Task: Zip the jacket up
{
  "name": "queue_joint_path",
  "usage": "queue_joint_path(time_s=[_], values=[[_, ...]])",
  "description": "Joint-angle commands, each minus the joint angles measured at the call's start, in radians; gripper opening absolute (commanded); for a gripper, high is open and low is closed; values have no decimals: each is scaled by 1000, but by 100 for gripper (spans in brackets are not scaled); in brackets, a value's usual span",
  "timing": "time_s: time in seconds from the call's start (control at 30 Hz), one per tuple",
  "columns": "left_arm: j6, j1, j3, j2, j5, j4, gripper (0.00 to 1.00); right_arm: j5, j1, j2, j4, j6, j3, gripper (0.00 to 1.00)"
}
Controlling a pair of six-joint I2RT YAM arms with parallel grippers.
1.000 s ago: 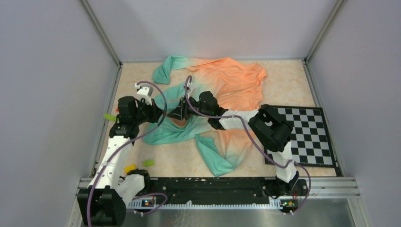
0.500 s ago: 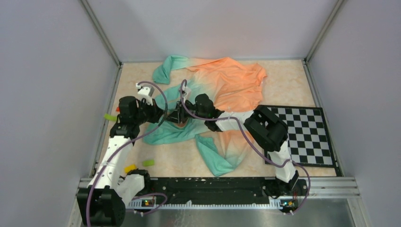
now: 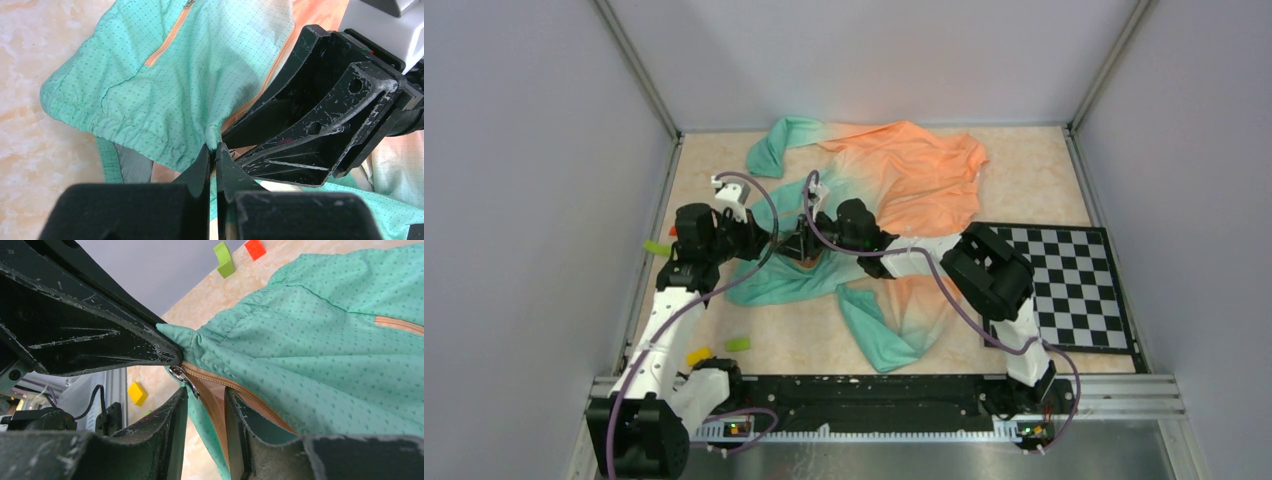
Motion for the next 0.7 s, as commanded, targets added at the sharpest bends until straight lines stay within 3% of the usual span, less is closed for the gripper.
queue_joint_path(time_s=[0.0, 0.67], values=[[9, -3, 7, 2, 13, 22, 0, 23, 10, -79, 13, -35, -3, 33], [10, -7, 6, 4, 14, 18, 0, -3, 12, -64, -9, -37, 50, 27]])
